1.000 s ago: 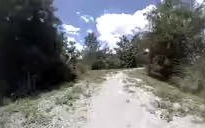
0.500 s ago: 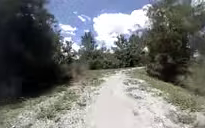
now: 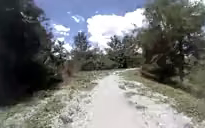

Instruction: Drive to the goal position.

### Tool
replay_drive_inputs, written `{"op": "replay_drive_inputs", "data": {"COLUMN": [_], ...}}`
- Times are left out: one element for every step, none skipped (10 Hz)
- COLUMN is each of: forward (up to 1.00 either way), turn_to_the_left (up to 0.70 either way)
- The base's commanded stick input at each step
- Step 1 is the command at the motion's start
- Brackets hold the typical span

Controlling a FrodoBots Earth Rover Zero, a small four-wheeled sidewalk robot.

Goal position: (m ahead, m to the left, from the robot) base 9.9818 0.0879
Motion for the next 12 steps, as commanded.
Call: {"op": "replay_drive_inputs", "data": {"forward": [0.70, 0.70, 0.70, 0.70, 0.70, 0.70, 0.70, 0.70, 0.70, 0.70, 0.70, 0.70], "turn_to_the_left": [-0.35, -0.31, -0.06, 0.00, 0.00, -0.19, -0.35, -0.31, 0.00, 0.00, 0.00, 0.00]}}
